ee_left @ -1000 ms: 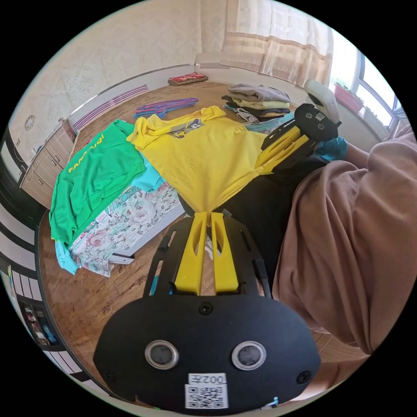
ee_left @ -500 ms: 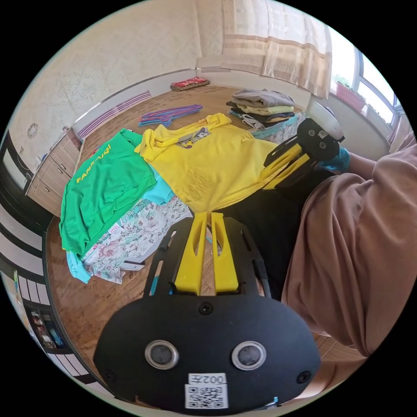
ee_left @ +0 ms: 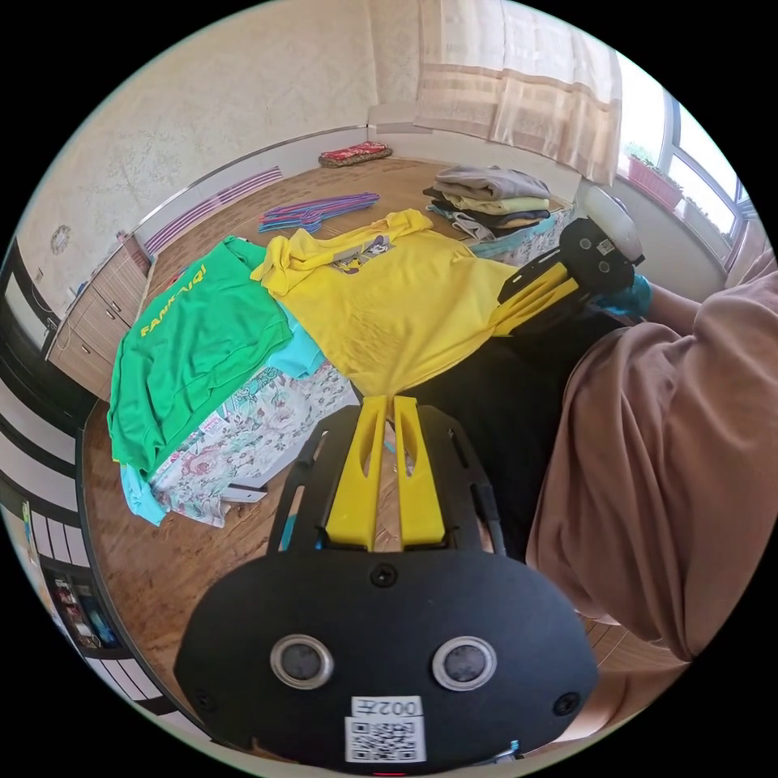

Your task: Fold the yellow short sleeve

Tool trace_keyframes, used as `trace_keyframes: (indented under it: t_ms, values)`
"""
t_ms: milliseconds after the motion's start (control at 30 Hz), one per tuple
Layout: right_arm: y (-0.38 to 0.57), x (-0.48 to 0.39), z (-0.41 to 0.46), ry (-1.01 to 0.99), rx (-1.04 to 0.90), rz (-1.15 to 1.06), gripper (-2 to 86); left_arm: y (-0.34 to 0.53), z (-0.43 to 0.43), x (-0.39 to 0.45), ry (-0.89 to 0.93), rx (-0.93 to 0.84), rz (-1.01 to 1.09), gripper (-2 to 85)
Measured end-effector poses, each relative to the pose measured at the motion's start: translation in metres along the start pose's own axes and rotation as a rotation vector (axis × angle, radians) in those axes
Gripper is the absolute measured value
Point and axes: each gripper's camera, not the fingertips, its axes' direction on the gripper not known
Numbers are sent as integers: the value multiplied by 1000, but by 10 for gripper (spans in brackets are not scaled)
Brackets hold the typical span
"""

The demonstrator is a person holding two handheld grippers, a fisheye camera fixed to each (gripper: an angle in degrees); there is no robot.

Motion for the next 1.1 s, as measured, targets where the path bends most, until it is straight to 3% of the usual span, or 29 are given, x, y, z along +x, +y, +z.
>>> trace_keyframes:
  t_ms: [333, 600, 867, 1100]
  values:
    - [49, 22, -21, -176, 35, 10, -5, 5, 18, -3, 100, -56, 56, -9]
    - [88, 24, -14, -100, -34, 35, 12, 7, 41, -9, 131, -96, 9, -9]
    - [226, 76, -55, 49, 29, 539, 54, 6, 55, -18, 158, -89, -18, -10]
    - [309, 73, -47, 136, 1, 777, 61, 1, 67, -21, 162, -111, -19, -10]
